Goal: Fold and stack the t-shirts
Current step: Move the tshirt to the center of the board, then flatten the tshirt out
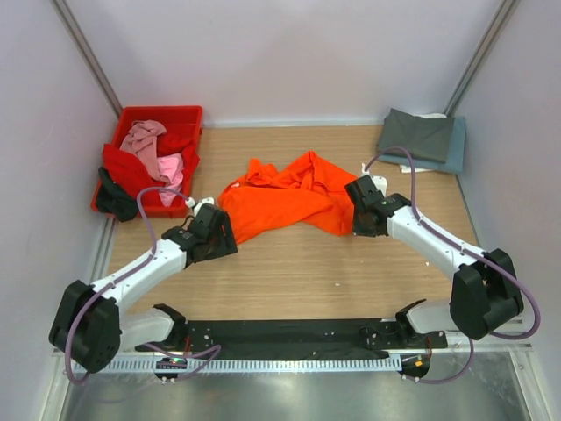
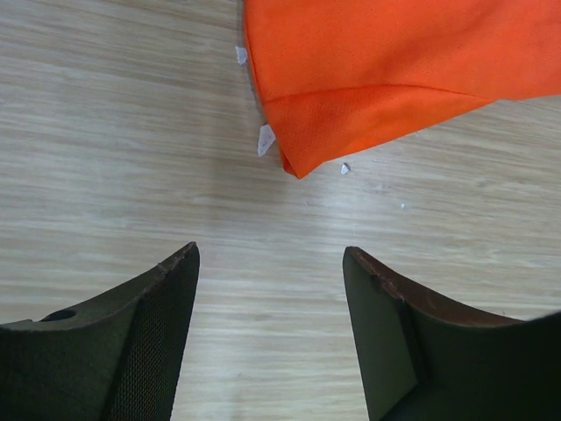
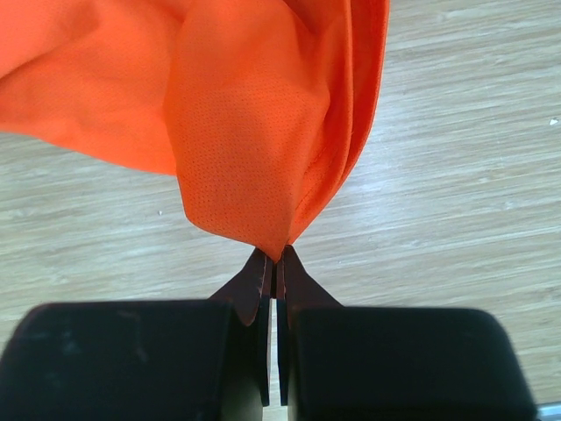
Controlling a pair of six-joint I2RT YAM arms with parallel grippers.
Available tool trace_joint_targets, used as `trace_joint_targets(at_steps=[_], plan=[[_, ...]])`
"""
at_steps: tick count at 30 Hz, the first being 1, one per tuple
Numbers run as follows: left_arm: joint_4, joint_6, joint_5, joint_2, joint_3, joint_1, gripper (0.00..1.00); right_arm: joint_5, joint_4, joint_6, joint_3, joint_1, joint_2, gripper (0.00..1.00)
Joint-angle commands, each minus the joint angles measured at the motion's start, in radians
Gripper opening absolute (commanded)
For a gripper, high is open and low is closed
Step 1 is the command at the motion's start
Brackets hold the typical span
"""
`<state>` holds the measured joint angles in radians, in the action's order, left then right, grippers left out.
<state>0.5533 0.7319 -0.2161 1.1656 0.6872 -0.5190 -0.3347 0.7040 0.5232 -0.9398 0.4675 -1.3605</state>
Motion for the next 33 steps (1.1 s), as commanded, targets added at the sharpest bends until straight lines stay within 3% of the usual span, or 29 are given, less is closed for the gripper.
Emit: trace_joint_targets(at_steps=[1, 8, 13, 14, 16, 18, 19, 24, 25, 26, 28, 29, 33], plan=[[-0.226, 0.031, -0.022, 0.020, -0.034, -0.006, 0.68, 0.016, -0.015, -0.025, 0.015, -0.001, 0.034, 0.01], [-0.348, 0.023, -0.043, 0.150, -0.049, -0.010, 0.59, 0.008, -0.008, -0.038, 0.030, 0.000, 0.049, 0.01], [-0.421, 0.017, -0.061, 0.207, -0.058, -0.013, 0.43, -0.003, -0.003, -0.045, 0.027, 0.000, 0.049, 0.01], [-0.426, 0.014, -0.063, 0.216, -0.052, -0.013, 0.38, -0.003, -0.001, -0.046, 0.026, 0.000, 0.047, 0.01], [-0.409, -0.012, -0.062, 0.221, -0.032, -0.018, 0.03, -0.003, -0.001, -0.046, 0.018, 0.000, 0.043, 0.01], [-0.298, -0.048, -0.153, 0.148, 0.078, -0.065, 0.00, -0.007, 0.017, -0.052, 0.000, 0.000, 0.041, 0.01], [-0.153, -0.048, -0.210, 0.117, 0.130, -0.126, 0.00, -0.023, 0.034, -0.052, -0.008, 0.000, 0.046, 0.01], [0.244, -0.087, -0.264, 0.057, 0.552, -0.121, 0.00, -0.053, 0.087, -0.071, -0.072, -0.004, 0.090, 0.01], [0.270, -0.095, -0.250, 0.081, 0.593, -0.107, 0.02, -0.058, 0.097, -0.072, -0.082, -0.007, 0.093, 0.01], [0.289, -0.103, -0.224, 0.097, 0.645, -0.089, 0.18, -0.063, 0.101, -0.077, -0.089, -0.010, 0.095, 0.01], [0.301, -0.115, -0.122, 0.133, 0.657, -0.034, 0.59, -0.067, 0.112, -0.084, -0.109, -0.016, 0.087, 0.01], [0.307, -0.114, -0.094, 0.170, 0.646, -0.020, 0.87, -0.066, 0.115, -0.086, -0.116, -0.021, 0.081, 0.01], [0.256, -0.075, -0.037, 0.165, 0.534, 0.004, 0.97, -0.055, 0.127, -0.088, -0.116, -0.023, 0.078, 0.01]])
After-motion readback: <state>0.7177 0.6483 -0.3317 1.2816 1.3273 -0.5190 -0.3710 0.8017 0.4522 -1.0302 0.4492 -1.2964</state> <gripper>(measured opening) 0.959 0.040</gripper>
